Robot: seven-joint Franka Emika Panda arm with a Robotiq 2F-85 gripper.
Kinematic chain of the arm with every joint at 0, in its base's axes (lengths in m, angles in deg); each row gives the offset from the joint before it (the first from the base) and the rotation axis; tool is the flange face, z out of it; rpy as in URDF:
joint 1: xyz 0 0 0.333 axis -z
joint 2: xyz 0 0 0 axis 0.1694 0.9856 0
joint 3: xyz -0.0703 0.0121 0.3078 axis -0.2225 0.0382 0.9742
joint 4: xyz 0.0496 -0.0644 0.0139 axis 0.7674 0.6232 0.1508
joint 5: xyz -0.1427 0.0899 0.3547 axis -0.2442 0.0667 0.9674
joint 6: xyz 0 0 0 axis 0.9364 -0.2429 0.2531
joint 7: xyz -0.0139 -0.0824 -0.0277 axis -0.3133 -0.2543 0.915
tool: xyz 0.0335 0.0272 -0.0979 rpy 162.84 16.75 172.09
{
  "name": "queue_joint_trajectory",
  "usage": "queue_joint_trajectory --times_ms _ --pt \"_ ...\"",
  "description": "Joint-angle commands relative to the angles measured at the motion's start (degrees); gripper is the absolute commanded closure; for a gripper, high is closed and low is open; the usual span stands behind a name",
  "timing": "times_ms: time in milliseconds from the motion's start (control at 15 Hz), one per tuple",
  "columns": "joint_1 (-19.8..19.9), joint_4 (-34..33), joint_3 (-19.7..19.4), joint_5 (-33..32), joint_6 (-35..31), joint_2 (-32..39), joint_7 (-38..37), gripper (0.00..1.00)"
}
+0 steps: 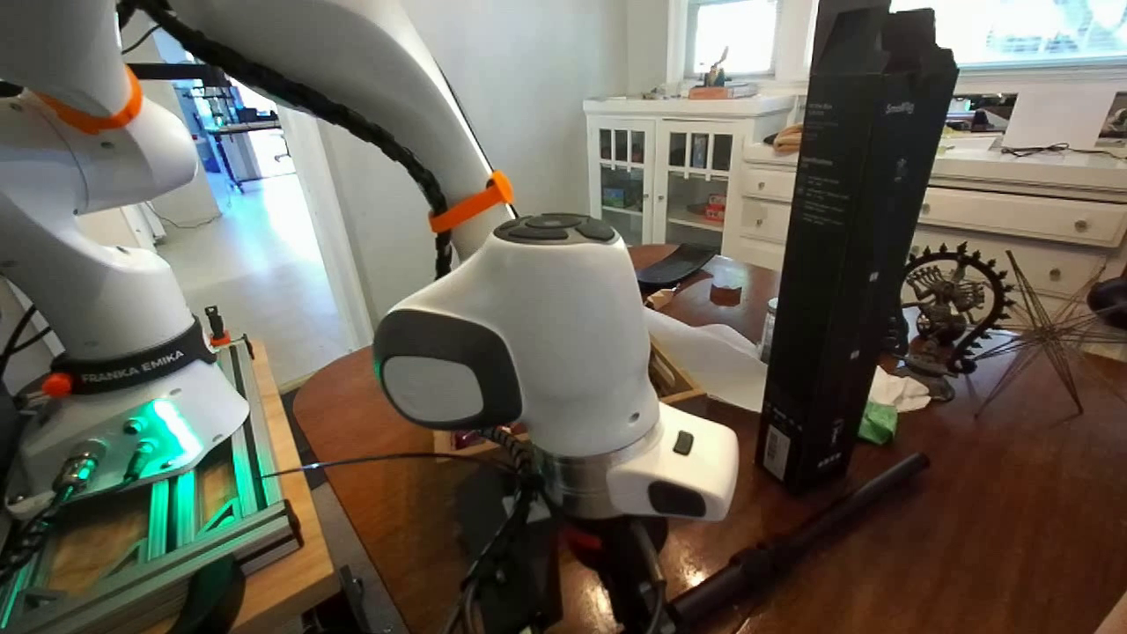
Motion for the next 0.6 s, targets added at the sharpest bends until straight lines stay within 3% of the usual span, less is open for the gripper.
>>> queue_joint_trajectory --times_ms 0,67,267,533 --pt "3.95 -0.1 5.57 4.78 -5.4 -0.91 -2.66 0.09" --pt "5.14 -0.7 7.52 5.56 -7.09 -0.43 -3.31 0.01" --pt "8.33 -2.39 13.33 5.8 -9.98 1.28 -5.43 0.0" --pt "9.71 -3.77 16.39 3.78 -10.41 3.48 -7.48 0.0"
